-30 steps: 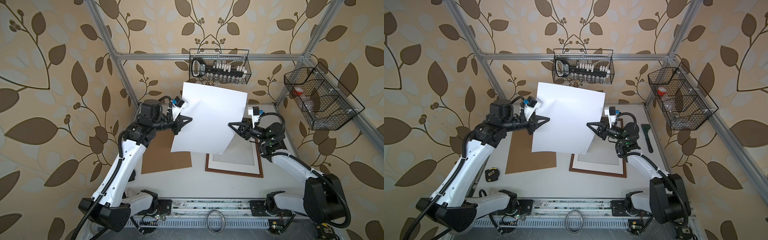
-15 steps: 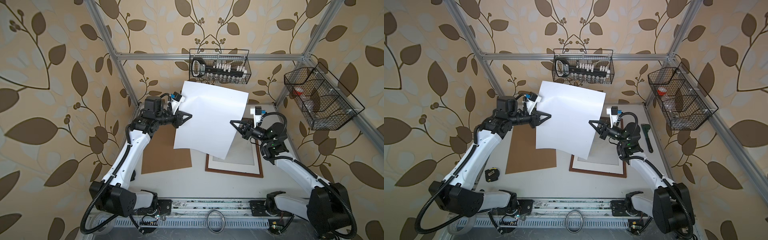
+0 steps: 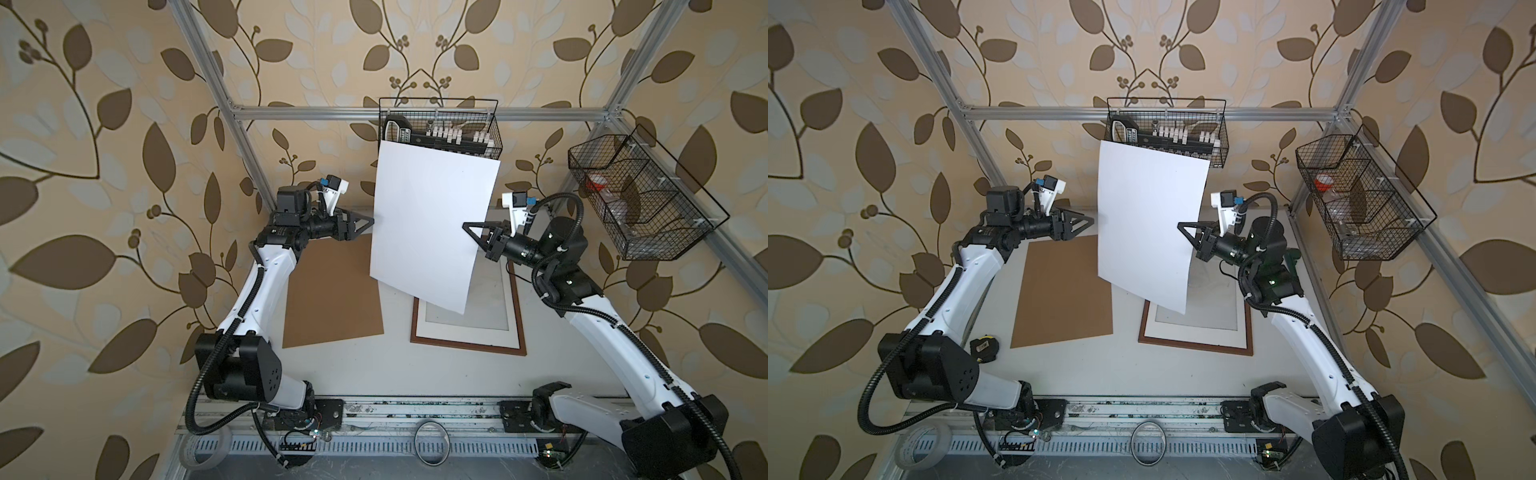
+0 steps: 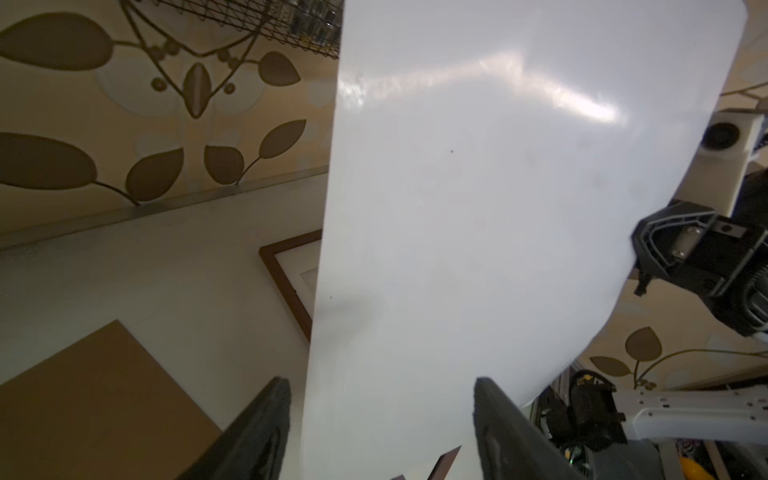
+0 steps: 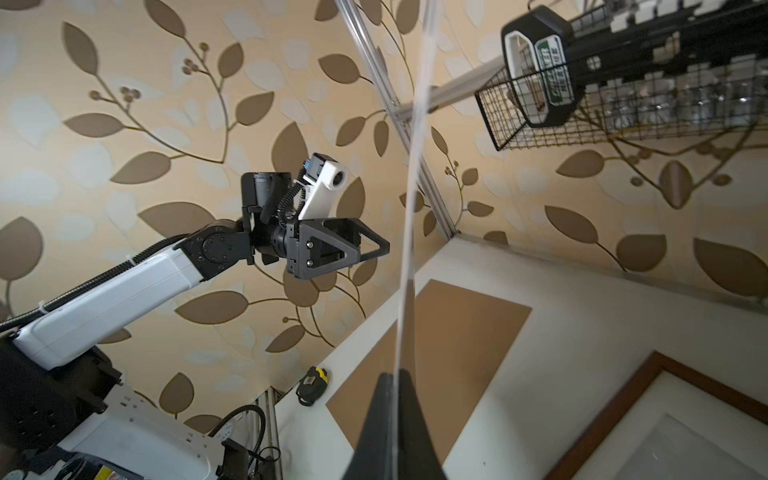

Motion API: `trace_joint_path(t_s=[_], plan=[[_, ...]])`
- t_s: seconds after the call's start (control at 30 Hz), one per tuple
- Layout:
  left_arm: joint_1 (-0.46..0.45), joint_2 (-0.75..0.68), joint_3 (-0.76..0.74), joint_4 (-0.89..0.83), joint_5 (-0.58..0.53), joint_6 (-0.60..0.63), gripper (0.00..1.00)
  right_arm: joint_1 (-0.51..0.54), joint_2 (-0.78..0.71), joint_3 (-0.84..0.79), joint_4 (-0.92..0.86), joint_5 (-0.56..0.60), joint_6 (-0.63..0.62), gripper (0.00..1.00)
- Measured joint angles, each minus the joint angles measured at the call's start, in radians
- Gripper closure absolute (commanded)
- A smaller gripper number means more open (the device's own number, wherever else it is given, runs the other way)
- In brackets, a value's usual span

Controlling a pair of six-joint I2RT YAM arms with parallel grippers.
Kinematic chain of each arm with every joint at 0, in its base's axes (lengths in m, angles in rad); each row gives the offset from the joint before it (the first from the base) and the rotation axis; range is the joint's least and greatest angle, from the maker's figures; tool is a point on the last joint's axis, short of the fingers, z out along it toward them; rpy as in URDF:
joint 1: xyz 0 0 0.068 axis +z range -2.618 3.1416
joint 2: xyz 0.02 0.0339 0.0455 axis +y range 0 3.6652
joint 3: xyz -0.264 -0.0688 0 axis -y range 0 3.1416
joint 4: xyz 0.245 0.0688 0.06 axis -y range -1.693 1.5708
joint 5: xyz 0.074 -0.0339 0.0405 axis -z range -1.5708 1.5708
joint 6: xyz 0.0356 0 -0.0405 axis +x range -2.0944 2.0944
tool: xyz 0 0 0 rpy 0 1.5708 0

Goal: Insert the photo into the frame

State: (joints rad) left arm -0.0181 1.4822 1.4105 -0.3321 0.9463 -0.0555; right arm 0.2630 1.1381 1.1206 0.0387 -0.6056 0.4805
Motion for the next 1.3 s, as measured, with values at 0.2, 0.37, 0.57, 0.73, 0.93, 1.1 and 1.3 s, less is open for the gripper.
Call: trace_joint_path(t_s=[0.2, 0.37, 0.57, 0.73, 0.93, 1.1, 1.3], plan=[[-0.002, 0.052, -0.023, 0.046, -0.128, -0.182, 0.35, 0.071, 0.107, 0.428, -0.587, 0.468, -0.093, 1.00], [-0.039, 0.029, -0.126, 0.039, -0.315, -0.296, 0.37, 0.121, 0.109, 0.575, -0.875, 0.680, -0.109, 1.00], [-0.166, 0.013, -0.241, -0.016, -0.490, -0.331, 0.38, 0.128, 0.156, 0.659, -1.059, 0.702, -0.108, 1.00], [-0.183, 0.012, -0.344, -0.008, -0.529, -0.373, 0.38, 0.152, 0.247, 0.689, -1.100, 0.597, -0.104, 1.00], [-0.183, 0.012, -0.354, 0.007, -0.565, -0.377, 0.38, 0.155, 0.278, 0.701, -1.067, 0.362, -0.065, 1.00], [-0.177, 0.015, -0.353, 0.014, -0.584, -0.384, 0.39, 0.143, 0.261, 0.648, -0.943, 0.159, -0.003, 1.00], [-0.159, 0.034, -0.351, 0.010, -0.607, -0.394, 0.39, -0.022, 0.243, 0.452, -0.841, -0.004, 0.035, 1.00]])
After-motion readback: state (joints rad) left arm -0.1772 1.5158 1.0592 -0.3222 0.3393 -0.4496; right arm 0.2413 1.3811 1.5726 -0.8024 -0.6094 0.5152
